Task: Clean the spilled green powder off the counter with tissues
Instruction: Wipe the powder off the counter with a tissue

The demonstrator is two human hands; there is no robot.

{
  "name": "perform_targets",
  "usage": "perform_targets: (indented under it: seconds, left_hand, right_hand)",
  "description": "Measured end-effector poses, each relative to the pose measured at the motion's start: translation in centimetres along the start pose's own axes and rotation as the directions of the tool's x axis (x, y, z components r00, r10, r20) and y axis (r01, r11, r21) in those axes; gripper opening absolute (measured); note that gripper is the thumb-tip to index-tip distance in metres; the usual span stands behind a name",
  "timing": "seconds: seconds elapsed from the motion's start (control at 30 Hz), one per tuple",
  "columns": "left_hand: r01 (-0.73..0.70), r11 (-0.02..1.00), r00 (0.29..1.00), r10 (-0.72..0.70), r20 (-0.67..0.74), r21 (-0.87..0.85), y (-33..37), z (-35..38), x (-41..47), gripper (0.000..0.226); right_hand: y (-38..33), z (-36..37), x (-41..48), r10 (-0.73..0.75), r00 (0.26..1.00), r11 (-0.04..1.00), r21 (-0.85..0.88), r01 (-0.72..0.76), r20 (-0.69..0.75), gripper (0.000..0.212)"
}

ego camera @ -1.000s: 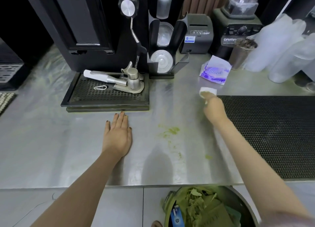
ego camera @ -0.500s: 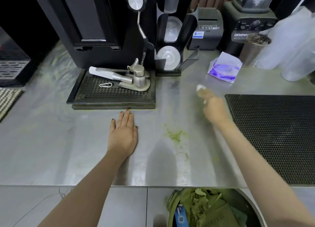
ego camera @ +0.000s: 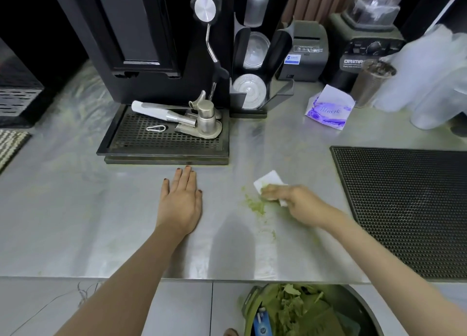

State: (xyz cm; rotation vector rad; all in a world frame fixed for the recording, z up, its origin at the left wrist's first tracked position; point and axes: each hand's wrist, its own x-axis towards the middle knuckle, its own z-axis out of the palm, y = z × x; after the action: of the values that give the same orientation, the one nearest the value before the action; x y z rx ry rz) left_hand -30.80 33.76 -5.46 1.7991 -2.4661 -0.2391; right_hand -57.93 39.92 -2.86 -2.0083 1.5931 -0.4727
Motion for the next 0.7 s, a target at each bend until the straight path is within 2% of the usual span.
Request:
perform_targets:
  seconds: [0.07, 0.13, 0.2, 0.23, 0.3, 0.37, 0.47, 0.53, 0.57, 0.6, 0.63, 0.7]
  left_hand:
    - [0.0, 1.0, 1.0, 0.0, 0.001, 0.006, 0.0, 0.0, 0.0, 0.053]
    - [0.001, 1.0, 1.0, -0.001, -0.001, 0.008, 0.0, 0.0, 0.1, 0.053]
    - [0.003, 1.0, 1.0, -0.003, -0.001, 0.003, 0.1, 0.0, 0.0, 0.053]
    - [0.004, 1.0, 1.0, -0.004, -0.001, -0.002, 0.1, 0.0, 0.0, 0.053]
    - [0.003, 1.0, 1.0, -0.003, 0.003, -0.004, 0.0, 0.0, 0.1, 0.053]
    - [0.002, 1.0, 1.0, -0.002, 0.009, 0.003, 0.0, 0.0, 0.1, 0.058]
    - [-0.001, 1.0, 1.0, 0.001, 0.013, -0.002, 0.0, 0.1, 0.1, 0.065]
    - [0.003, 1.0, 1.0, -0.002, 0.01, -0.015, -0.1, 0.1, 0.1, 0.061]
    - [0.004, 1.0, 1.0, -0.004, 0.013, -0.016, -0.1, 0.1, 0.1, 0.06]
    - [0.005, 1.0, 1.0, -0.005, 0.015, -0.008, 0.0, 0.0, 0.2, 0.061]
    - [0.006, 1.0, 1.0, -0.006, 0.02, 0.001, 0.0, 0.0, 0.1, 0.063]
    - [0.01, 1.0, 1.0, -0.01, 0.02, 0.006, 0.0, 0.0, 0.1, 0.066]
  right_hand:
    - [1.9, -2.8, 2.2, 0.101, 0.974, 0.995, 0.008, -0.102, -0.201, 0.061]
    - [5.4, -5.4, 4.9, 0.281, 0.878, 0.948, -0.031, -0.317, -0.387, 0.06]
    - [7.8, -5.9, 7.2, 0.442, 0.804, 0.864, -0.05, -0.5, -0.397, 0.053]
    - [8.5, -5.3, 8.1, 0.467, 0.794, 0.847, -0.06, -0.528, -0.39, 0.05]
    - [7.6, -3.6, 9.6, 0.455, 0.812, 0.855, -0.075, -0.513, -0.365, 0.047]
    - [4.8, -1.9, 9.7, 0.366, 0.876, 0.914, -0.057, -0.402, -0.314, 0.048]
    - [-0.3, 2.0, 7.2, 0.147, 0.983, 0.985, -0.075, -0.155, -0.108, 0.053]
    - [-2.7, 3.5, 4.6, -0.001, 0.998, 1.0, -0.016, 0.002, 0.066, 0.051]
    - [-3.1, 3.1, 4.0, -0.045, 0.994, 0.998, 0.039, 0.041, 0.099, 0.049]
    - [-3.3, 1.8, 4.0, -0.043, 0.997, 0.995, 0.094, 0.036, 0.066, 0.048]
    - [-2.5, 0.4, 4.7, 0.0, 0.999, 0.992, 0.125, 0.004, -0.032, 0.051]
    - [0.8, -2.1, 7.1, 0.192, 0.944, 0.98, 0.093, -0.173, -0.27, 0.059]
